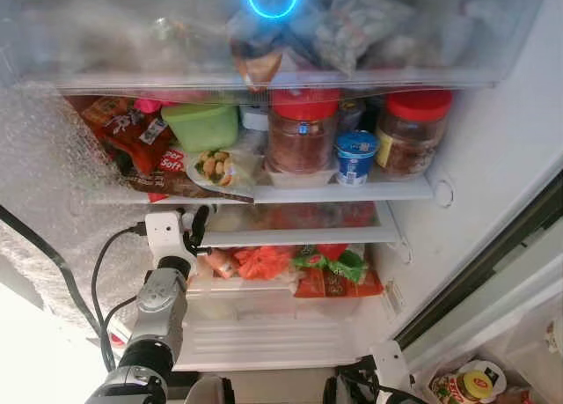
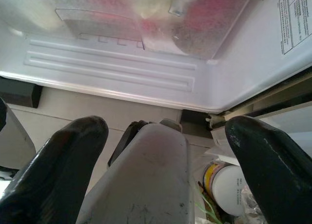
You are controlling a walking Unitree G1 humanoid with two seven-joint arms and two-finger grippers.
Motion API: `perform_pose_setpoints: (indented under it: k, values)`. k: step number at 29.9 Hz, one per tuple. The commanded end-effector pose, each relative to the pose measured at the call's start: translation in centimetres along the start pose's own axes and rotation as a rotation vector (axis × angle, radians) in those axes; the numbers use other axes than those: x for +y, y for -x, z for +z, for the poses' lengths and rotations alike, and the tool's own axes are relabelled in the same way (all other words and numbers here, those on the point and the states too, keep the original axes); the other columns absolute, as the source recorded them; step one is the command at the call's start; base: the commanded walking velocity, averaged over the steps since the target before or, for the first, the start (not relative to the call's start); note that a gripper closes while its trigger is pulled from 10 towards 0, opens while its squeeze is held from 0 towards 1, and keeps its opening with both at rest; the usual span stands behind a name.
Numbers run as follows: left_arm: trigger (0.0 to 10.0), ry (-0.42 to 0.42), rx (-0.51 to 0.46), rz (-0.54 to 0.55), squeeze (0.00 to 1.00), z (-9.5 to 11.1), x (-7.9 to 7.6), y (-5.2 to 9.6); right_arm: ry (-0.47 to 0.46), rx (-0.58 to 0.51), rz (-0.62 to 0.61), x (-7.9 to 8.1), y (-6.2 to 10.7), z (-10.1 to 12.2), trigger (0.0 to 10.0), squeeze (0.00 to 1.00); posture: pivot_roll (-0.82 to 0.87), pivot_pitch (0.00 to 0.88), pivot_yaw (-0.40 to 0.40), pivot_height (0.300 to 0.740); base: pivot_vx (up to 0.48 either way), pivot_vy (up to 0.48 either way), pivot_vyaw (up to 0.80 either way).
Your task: Restocking fridge
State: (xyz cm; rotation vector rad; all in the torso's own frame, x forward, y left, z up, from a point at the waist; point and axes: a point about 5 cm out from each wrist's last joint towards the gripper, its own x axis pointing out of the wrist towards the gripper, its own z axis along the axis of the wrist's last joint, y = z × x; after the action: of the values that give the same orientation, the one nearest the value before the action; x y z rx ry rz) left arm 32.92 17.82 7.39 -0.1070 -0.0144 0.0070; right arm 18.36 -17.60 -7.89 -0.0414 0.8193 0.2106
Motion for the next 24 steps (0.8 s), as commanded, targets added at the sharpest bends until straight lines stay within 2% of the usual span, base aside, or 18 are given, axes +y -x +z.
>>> perform_pose_setpoints:
  k: [1,3,4,5,6,7,9,10,13,18,19,24]
  values:
    - [10.0,0.014,0.239,0.060,0.00,-4.7,1.0,2.5,-0.020,0.033,-0.016,-0.2,0.3,-0.9,10.0,0.00,0.00,0.089,-0.041,0.648,0.000,0.000,0.00]
    - [10.0,0.013,0.240,0.061,0.00,-4.7,1.0,2.5,-0.019,0.037,-0.017,-0.2,0.3,-1.0,10.0,0.00,0.00,0.089,-0.041,0.648,0.000,0.000,0.00]
    - [10.0,0.010,0.241,0.067,0.14,-4.7,1.1,2.5,-0.020,0.038,-0.018,-0.2,0.3,-1.0,10.0,0.00,0.00,0.089,-0.041,0.648,0.000,0.000,0.00]
    - [10.0,0.009,0.241,0.071,0.73,-4.6,1.2,2.5,-0.021,0.038,-0.019,-0.2,0.3,-1.0,10.0,0.00,0.00,0.089,-0.041,0.648,0.000,0.000,0.00]
    - [10.0,0.009,0.240,0.076,0.73,-4.6,1.3,2.5,-0.021,0.039,-0.019,-0.2,0.3,-1.0,10.0,0.00,0.00,0.089,-0.041,0.648,0.000,0.000,0.00]
    - [10.0,0.009,0.240,0.078,1.00,-4.6,1.3,2.4,-0.021,0.039,-0.018,-0.2,0.3,-1.0,10.0,0.00,0.00,0.090,-0.040,0.648,0.000,0.000,0.00]
    - [10.0,0.009,0.233,0.080,0.98,-4.4,1.3,2.3,-0.021,0.040,-0.017,-0.1,0.3,-1.0,10.0,0.00,0.00,0.090,-0.040,0.648,0.000,0.000,0.00]
    - [10.0,0.007,0.227,0.079,0.00,-4.3,1.3,2.2,-0.022,0.041,-0.017,-0.1,0.3,-1.0,10.0,0.00,0.00,0.090,-0.040,0.648,0.000,0.000,0.00]
    - [10.0,-0.016,0.226,0.085,0.00,-4.1,1.3,2.0,-0.018,0.045,-0.013,0.0,0.3,-1.1,10.0,0.00,0.00,0.089,-0.040,0.648,0.000,0.000,0.00]
    - [10.0,-0.006,0.176,0.114,0.00,-3.1,1.7,1.4,-0.018,0.046,-0.016,0.0,0.3,-1.2,10.0,0.00,0.00,0.086,-0.041,0.648,0.000,0.000,0.00]
    - [10.0,0.020,0.144,0.140,0.00,-2.5,2.1,1.0,-0.024,0.043,-0.025,-0.2,0.3,-1.1,10.0,0.00,0.00,0.086,-0.041,0.648,0.000,0.000,0.00]
    - [10.0,0.017,0.091,0.172,0.00,-0.9,2.8,0.0,-0.027,0.040,-0.039,-0.6,0.3,-0.9,10.0,0.00,0.01,0.085,-0.043,0.648,0.000,0.000,0.00]
